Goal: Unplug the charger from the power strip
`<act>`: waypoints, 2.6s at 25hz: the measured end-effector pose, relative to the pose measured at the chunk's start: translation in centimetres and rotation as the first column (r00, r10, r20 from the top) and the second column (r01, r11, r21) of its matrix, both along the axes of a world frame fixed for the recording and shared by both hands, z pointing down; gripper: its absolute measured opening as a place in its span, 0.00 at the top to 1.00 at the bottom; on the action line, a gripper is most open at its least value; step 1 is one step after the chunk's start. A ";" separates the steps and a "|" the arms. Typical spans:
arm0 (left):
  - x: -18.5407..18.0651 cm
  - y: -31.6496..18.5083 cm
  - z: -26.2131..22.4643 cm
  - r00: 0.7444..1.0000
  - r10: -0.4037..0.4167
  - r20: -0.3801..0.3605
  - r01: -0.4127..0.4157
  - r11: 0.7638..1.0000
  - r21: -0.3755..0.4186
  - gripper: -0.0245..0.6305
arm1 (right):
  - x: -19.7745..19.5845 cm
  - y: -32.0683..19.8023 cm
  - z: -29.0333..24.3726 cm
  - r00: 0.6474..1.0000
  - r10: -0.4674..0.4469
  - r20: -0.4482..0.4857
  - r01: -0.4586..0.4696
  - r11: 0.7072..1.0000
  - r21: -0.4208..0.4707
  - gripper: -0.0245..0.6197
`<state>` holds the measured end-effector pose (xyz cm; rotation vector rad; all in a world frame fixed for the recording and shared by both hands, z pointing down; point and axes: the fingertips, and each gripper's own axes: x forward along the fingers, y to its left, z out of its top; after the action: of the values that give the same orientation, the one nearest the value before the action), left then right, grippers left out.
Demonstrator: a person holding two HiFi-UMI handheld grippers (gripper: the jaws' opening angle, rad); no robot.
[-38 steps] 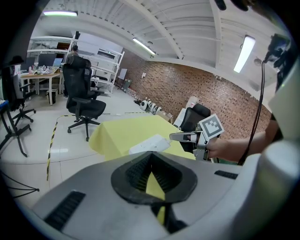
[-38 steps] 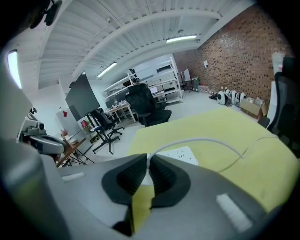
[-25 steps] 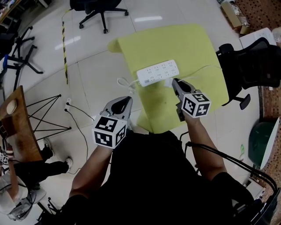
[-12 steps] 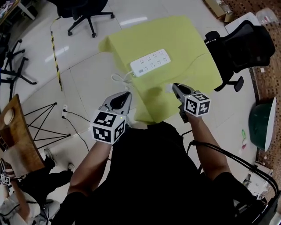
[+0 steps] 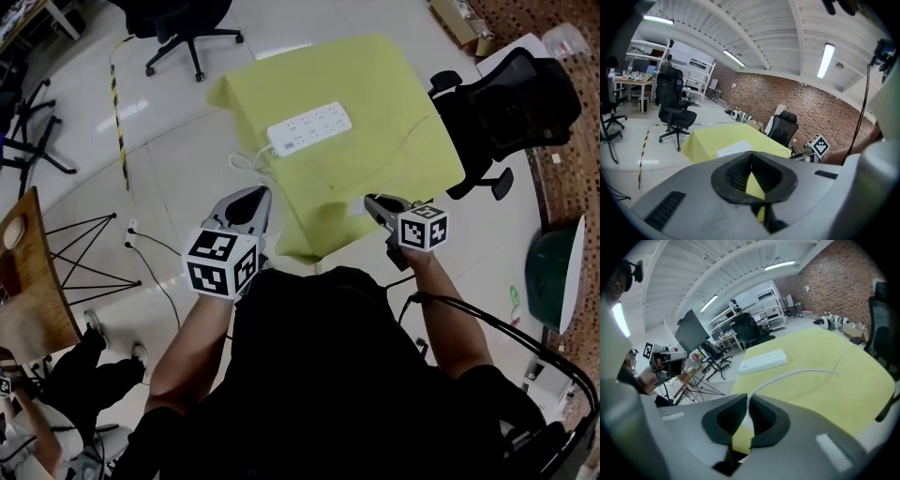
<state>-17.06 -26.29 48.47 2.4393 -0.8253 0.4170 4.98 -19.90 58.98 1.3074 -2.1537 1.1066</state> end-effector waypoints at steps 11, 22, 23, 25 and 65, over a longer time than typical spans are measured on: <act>6.2 6.2 -0.2 0.980 -0.196 0.040 0.197 0.980 -0.020 0.95 | 4.6 1.9 2.7 0.966 -0.220 0.133 0.224 0.974 -0.017 0.94; 10.5 12.4 -2.0 0.931 -0.364 0.033 0.365 0.931 -0.018 0.95 | 8.8 1.1 7.0 0.973 -0.202 0.114 0.207 0.978 -0.033 0.88; 10.3 13.0 -2.1 0.924 -0.379 0.041 0.380 0.925 -0.018 0.95 | 8.8 1.0 7.2 0.973 -0.201 0.112 0.206 0.978 -0.034 0.87; 9.8 14.2 -2.3 0.911 -0.408 0.052 0.410 0.912 -0.026 0.95 | 9.1 1.0 7.4 0.976 -0.195 0.100 0.200 0.979 -0.040 0.86; 18.8 45.5 -5.0 0.896 -0.445 -0.016 0.445 0.895 0.030 0.95 | 13.8 31.5 -15.0 0.874 -0.286 0.393 0.178 0.941 0.288 0.96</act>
<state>1.72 19.20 43.45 2.1828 -1.3543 0.2176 18.81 11.56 44.00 0.9118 -2.7654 1.1380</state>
